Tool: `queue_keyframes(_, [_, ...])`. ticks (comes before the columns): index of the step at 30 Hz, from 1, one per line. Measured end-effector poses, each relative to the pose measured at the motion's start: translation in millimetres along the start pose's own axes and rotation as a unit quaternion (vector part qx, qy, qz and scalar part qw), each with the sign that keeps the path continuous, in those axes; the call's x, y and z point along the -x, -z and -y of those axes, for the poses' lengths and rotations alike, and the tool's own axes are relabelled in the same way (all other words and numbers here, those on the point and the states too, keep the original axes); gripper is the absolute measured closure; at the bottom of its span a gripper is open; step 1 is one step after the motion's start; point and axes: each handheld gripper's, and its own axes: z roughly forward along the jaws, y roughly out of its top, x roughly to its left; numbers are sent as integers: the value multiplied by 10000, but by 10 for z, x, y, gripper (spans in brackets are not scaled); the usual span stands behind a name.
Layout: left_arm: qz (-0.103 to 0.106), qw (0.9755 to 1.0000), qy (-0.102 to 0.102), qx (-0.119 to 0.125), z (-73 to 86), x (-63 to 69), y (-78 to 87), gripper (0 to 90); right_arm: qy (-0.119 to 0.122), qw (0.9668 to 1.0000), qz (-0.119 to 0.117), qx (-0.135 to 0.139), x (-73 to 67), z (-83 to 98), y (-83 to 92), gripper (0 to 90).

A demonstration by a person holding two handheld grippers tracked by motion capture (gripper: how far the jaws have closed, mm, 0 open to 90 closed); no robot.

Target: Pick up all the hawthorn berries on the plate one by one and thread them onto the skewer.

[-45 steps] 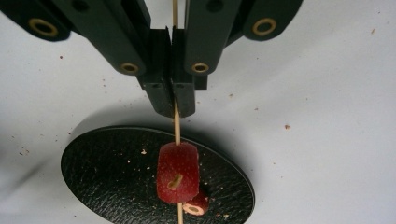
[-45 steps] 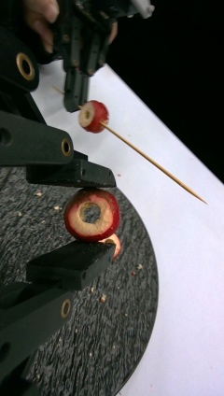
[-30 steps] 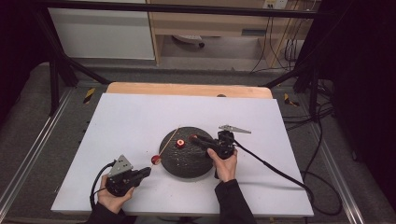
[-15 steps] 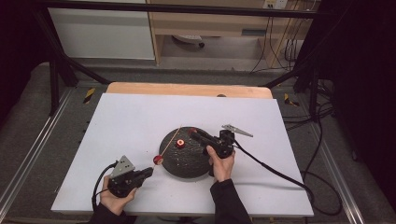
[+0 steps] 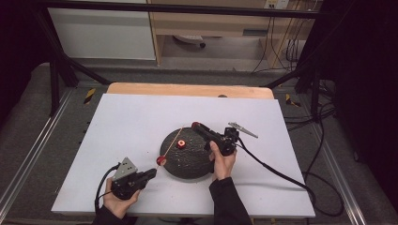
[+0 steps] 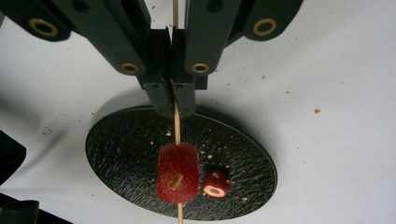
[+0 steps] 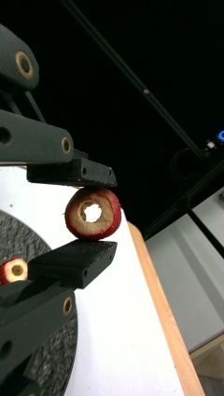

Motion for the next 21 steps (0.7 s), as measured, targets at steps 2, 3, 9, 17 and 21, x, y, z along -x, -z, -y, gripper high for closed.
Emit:
queue_keyframes(2, [4, 10000, -5, 30, 1, 25, -10, 883, -37, 10000, -21, 73, 1, -13, -1, 626])
queue_keyframes(3, [1, 10000, -13, 45, 1, 37, -13, 883, -82, 9999, -33, 89, 0, -20, 1, 626])
queue_keyframes(9, [50, 9999, -45, 111, -9, 125, -54, 883, -204, 9995, -59, 251, -7, -62, 9, 626])
queue_keyframes(17, [108, 9997, -115, 182, -53, 235, -105, 884, -403, 9980, -122, 465, -25, -145, 36, 626])
queue_keyframes(21, [124, 9997, -114, 196, -75, 277, -136, 883, -521, 9968, -168, 578, -28, -172, 44, 626])
